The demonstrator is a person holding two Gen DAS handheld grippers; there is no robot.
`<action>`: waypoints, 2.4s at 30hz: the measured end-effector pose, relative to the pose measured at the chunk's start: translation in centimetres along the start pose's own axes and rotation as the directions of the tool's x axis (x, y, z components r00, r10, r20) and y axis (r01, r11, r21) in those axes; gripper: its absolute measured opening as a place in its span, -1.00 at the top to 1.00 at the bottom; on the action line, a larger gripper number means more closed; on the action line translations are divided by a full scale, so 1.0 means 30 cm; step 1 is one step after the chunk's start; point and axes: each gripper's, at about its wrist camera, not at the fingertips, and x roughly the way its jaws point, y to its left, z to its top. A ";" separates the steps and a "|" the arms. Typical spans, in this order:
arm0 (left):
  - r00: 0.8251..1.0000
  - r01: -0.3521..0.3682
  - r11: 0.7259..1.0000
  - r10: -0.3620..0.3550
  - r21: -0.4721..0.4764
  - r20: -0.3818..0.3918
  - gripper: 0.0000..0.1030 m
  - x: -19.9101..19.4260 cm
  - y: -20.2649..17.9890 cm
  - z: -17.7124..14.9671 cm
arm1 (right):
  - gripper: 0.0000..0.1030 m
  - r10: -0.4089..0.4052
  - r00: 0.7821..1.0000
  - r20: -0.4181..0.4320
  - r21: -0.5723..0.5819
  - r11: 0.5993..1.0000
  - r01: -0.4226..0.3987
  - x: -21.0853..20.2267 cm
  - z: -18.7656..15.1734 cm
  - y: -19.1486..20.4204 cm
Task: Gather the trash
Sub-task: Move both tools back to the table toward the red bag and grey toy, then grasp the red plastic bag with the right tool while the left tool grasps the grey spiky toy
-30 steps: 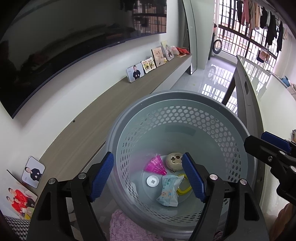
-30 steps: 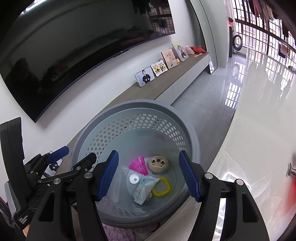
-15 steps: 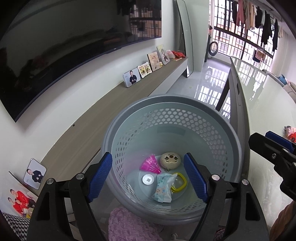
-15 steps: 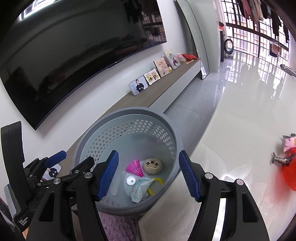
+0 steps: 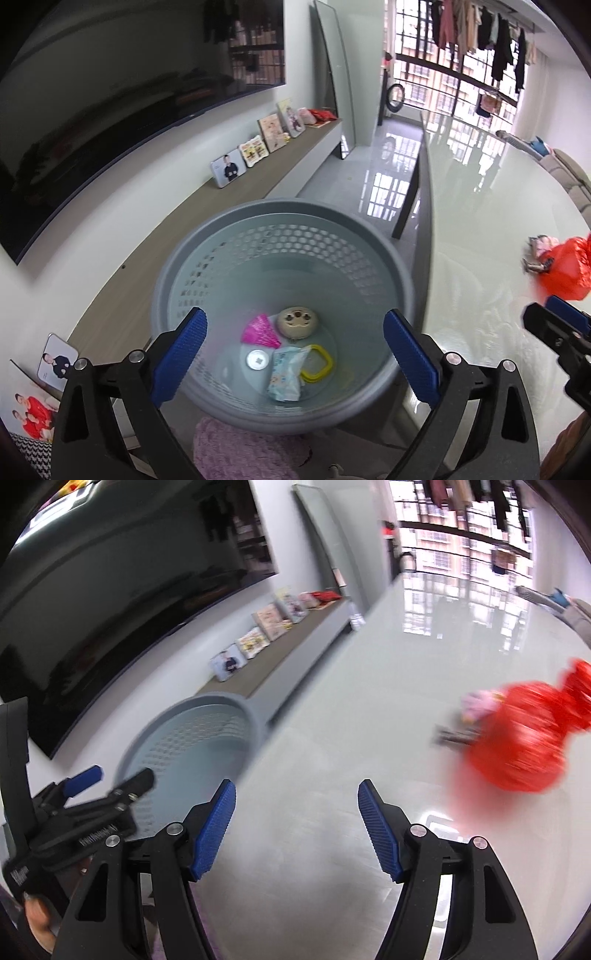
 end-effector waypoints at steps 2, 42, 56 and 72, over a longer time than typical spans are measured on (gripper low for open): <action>1.000 0.013 1.000 -0.013 0.013 0.001 -0.84 -0.006 -0.035 -0.003 | -0.29 -0.041 0.999 0.008 0.035 0.999 0.041 -0.035 -0.016 -0.076; 0.991 0.128 0.973 -0.131 0.190 -0.001 -0.85 -0.082 -0.530 0.016 | -0.20 -0.029 0.996 0.080 0.270 0.963 0.006 -0.081 0.110 -0.590; 0.990 0.136 0.964 -0.140 0.227 0.003 -0.85 -0.119 -0.612 0.008 | 0.55 0.025 0.990 0.138 0.259 0.964 -0.061 -0.174 0.085 -0.576; 0.983 0.183 0.950 -0.183 0.254 -0.022 -0.85 -0.076 -0.763 0.021 | 0.55 -0.086 0.981 0.174 0.381 0.925 0.014 -0.370 -0.081 -0.759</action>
